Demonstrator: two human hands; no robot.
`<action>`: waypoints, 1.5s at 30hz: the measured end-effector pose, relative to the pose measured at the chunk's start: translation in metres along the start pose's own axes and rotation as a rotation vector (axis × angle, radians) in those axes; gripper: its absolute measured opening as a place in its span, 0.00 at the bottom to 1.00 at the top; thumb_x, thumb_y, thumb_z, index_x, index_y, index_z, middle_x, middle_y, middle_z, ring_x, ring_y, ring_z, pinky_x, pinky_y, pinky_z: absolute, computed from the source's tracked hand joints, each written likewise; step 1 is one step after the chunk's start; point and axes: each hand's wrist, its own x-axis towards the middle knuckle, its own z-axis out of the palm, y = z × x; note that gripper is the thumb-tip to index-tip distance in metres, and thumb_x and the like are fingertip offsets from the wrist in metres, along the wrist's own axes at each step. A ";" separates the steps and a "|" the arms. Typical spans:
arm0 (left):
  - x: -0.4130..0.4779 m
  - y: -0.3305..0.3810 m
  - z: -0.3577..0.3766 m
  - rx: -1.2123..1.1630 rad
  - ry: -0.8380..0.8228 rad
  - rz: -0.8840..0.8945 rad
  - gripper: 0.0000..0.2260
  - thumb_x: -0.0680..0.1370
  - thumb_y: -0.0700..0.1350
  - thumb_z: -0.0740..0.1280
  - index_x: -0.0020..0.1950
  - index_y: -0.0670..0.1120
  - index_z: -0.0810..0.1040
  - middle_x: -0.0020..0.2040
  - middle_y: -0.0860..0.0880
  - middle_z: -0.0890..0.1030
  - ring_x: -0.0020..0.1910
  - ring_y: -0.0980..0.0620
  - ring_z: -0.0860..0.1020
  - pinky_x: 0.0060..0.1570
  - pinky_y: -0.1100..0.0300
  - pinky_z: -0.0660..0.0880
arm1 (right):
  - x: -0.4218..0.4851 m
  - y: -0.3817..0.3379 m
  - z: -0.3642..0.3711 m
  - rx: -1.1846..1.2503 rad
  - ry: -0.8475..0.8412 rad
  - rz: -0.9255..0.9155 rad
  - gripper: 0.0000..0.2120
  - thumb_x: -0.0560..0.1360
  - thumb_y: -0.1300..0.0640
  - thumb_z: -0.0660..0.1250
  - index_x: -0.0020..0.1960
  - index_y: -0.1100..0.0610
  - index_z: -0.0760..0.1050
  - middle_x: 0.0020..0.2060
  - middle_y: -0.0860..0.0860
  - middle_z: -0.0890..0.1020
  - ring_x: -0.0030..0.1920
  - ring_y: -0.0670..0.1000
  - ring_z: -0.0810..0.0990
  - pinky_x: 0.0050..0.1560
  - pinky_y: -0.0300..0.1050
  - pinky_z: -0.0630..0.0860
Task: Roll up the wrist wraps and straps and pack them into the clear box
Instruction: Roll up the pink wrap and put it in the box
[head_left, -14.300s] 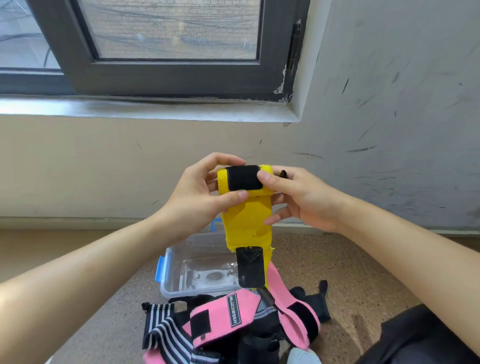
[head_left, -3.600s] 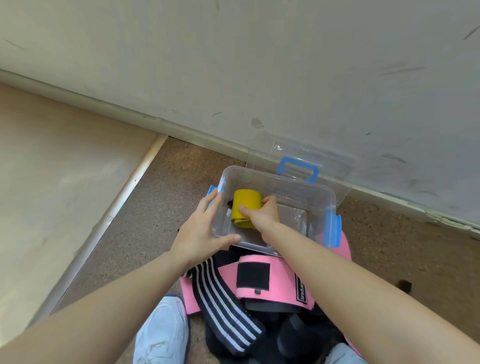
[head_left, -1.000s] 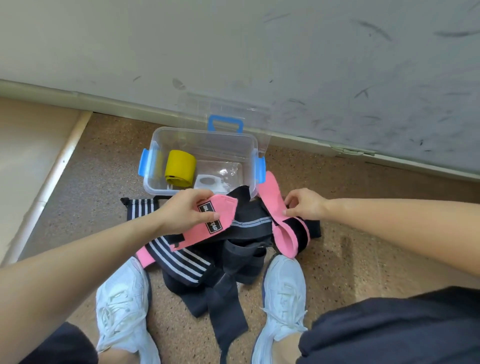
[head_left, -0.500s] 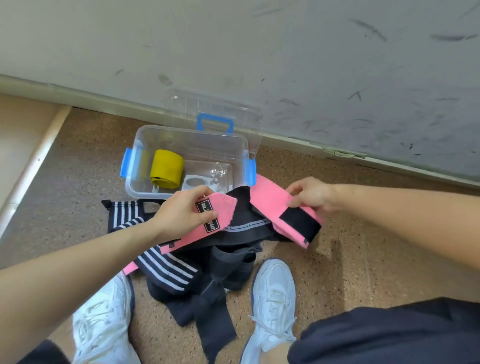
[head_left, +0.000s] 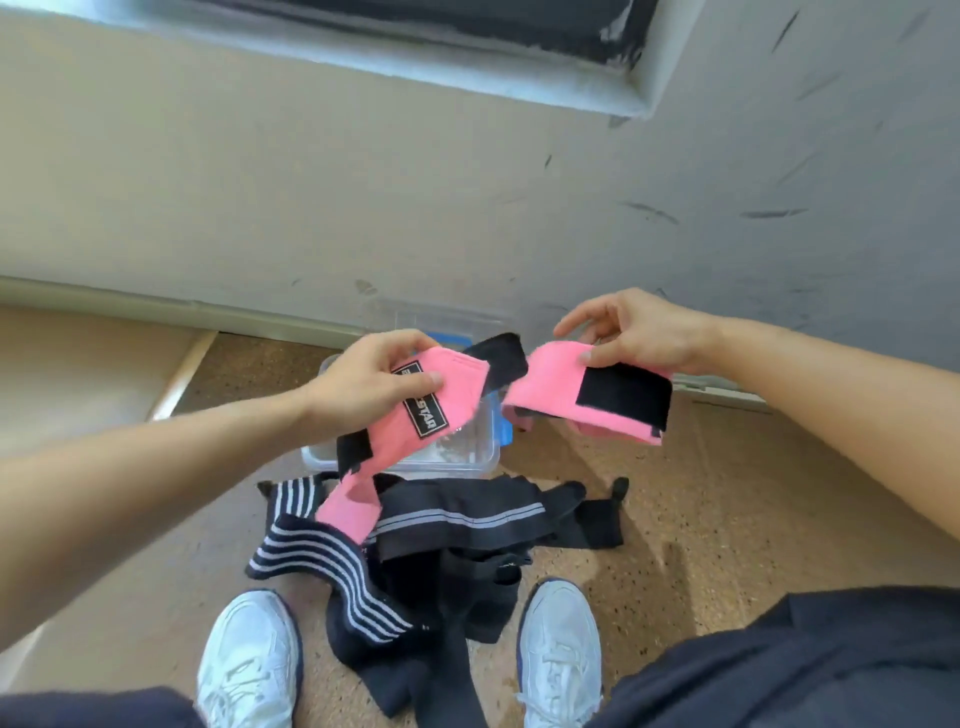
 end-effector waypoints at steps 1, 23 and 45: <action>-0.002 0.013 -0.009 0.005 0.016 -0.007 0.05 0.79 0.42 0.72 0.55 0.47 0.81 0.47 0.44 0.86 0.41 0.51 0.85 0.46 0.51 0.81 | -0.006 -0.015 -0.005 0.010 -0.020 -0.031 0.15 0.77 0.66 0.72 0.60 0.52 0.81 0.45 0.52 0.87 0.43 0.48 0.83 0.43 0.40 0.79; -0.035 0.077 -0.037 0.453 -0.129 0.207 0.09 0.75 0.54 0.76 0.37 0.55 0.82 0.27 0.60 0.74 0.28 0.59 0.70 0.32 0.62 0.66 | -0.068 -0.109 0.038 -0.077 0.006 -0.347 0.11 0.75 0.52 0.76 0.53 0.54 0.79 0.43 0.55 0.85 0.38 0.47 0.82 0.42 0.43 0.78; -0.036 0.080 -0.024 0.194 -0.066 0.219 0.14 0.77 0.55 0.73 0.63 0.62 0.80 0.30 0.50 0.76 0.32 0.56 0.74 0.37 0.61 0.72 | -0.052 -0.097 0.043 0.421 -0.080 -0.355 0.05 0.79 0.67 0.68 0.53 0.59 0.76 0.44 0.56 0.84 0.42 0.50 0.83 0.40 0.39 0.78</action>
